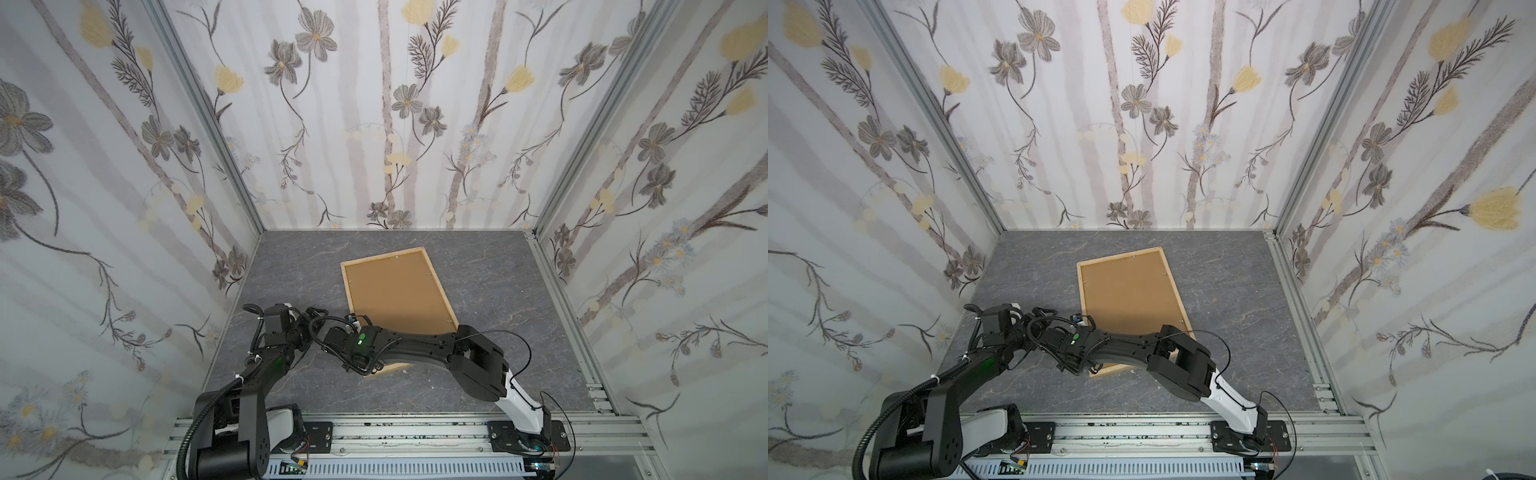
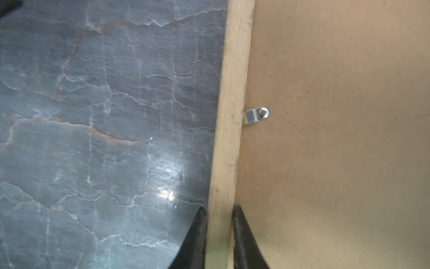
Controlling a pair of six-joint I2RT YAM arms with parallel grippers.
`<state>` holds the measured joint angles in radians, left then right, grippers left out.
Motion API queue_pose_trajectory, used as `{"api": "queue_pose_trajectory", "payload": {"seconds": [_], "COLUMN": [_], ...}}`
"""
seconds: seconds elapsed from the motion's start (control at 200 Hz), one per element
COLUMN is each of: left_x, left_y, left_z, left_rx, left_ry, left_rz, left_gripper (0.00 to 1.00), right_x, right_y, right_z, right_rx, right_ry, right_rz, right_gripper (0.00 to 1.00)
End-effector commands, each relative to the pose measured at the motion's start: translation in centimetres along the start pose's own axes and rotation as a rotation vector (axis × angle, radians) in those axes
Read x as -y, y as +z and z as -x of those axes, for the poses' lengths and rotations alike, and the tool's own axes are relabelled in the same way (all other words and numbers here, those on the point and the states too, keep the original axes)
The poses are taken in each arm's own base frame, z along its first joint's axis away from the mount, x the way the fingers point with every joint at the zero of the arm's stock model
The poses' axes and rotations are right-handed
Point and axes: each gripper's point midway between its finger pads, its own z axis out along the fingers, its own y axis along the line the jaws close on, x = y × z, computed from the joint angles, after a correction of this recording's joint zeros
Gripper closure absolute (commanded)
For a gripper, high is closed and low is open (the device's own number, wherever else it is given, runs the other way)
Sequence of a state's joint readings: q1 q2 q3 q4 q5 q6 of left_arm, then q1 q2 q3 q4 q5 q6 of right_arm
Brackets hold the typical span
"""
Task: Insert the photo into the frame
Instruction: 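Pivot the frame with the right gripper while the left gripper holds its corner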
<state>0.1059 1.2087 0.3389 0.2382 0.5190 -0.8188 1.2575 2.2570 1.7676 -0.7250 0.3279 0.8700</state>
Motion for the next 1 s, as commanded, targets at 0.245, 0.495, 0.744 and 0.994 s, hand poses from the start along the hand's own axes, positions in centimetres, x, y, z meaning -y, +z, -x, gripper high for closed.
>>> {"api": "queue_pose_trajectory", "payload": {"seconds": [0.245, 0.495, 0.744, 0.994], "left_x": [5.2, 5.6, 7.4, 7.3], "left_y": [0.6, 1.6, 2.5, 3.9], "left_z": [-1.5, -2.4, -2.7, -3.2], "left_rx": [-0.086, -0.124, -0.145, -0.177], "left_ry": [0.116, 0.113, 0.111, 0.119], "left_rz": [-0.171, -0.183, -0.226, -0.212], "left_gripper": [0.12, 0.11, 0.11, 0.12], "right_x": [1.0, 0.8, -0.3, -1.0], "right_y": [-3.4, -6.7, -7.4, -8.3], "right_z": [1.2, 3.0, 2.0, 1.6], "right_rx": [0.037, 0.118, 0.115, 0.141], "right_ry": [-0.007, 0.012, -0.018, -0.026], "right_rz": [0.016, 0.074, 0.12, 0.156], "right_gripper": [1.0, 1.0, 1.0, 1.0]}}
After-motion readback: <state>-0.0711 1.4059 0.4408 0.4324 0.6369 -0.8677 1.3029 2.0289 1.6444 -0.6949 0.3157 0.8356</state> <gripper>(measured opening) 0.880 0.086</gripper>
